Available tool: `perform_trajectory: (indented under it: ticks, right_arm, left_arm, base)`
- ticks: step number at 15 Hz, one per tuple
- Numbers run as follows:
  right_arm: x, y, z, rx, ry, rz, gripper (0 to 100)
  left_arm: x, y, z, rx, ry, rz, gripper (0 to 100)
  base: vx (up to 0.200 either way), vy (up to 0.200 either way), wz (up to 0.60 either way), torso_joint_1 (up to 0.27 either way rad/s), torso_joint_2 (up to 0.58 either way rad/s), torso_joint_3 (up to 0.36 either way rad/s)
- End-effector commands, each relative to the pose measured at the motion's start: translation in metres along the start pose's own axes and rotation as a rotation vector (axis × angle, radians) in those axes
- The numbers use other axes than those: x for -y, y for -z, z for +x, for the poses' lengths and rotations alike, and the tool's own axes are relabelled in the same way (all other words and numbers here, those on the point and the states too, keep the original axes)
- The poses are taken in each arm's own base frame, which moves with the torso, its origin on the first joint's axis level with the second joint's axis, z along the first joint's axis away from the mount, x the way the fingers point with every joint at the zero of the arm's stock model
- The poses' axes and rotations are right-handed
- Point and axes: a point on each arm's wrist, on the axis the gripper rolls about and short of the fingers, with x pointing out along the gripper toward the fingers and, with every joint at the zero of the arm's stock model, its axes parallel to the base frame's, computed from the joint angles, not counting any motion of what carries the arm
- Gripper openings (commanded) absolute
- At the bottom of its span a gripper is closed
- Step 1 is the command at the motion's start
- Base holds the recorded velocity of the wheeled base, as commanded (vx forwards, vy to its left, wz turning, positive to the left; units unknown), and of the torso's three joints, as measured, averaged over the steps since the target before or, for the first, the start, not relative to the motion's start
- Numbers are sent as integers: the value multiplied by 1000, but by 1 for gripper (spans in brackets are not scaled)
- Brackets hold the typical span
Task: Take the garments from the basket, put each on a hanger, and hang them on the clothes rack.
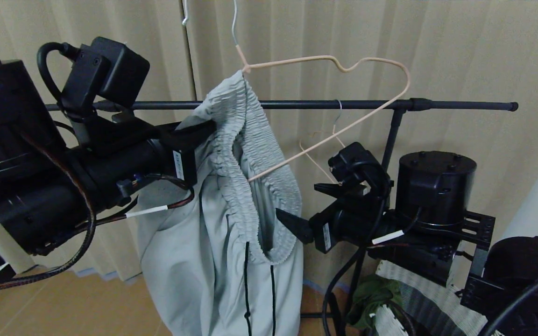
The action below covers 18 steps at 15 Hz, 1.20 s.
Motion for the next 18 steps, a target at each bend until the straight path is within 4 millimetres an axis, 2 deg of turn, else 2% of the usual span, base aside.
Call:
perform_trajectory:
  ticks: [1, 5, 7, 9, 11, 14, 18]
  right_arm:
    - [3, 0, 0, -1, 14, 2, 0]
    - [25, 0, -11, 1, 85, 17, 0]
    - [44, -4, -19, 14, 145, 30, 0]
    - [62, -5, -21, 24, 204, 41, 0]
    - [71, -7, -22, 31, 228, 47, 0]
    - [87, -12, -21, 51, 274, 50, 0]
    - [102, -14, -20, 55, 317, 59, 0]
  left_arm:
    - [-1, -3, -3, 12, -5, -1, 0]
    - [-3, -2, -5, 9, -13, 3, 0]
    - [-5, -2, -8, 6, -19, 7, 0]
    - [-6, -1, -12, 4, -22, 16, 0]
    - [-8, 2, -15, -6, -31, 41, 0]
    - [-15, 20, -27, -74, -60, 192, 0]
    - [-13, 36, -37, -130, -46, 261, 0]
  base:
    - [0, 0, 0, 0, 0, 0]
    - [0, 0, 0, 0, 0, 0]
    - [0, 0, 0, 0, 0, 0]
    - [0, 0, 0, 0, 0, 0]
    - [0, 0, 0, 0, 0, 0]
    - [0, 0, 0, 0, 0, 0]
    - [0, 0, 0, 0, 0, 0]
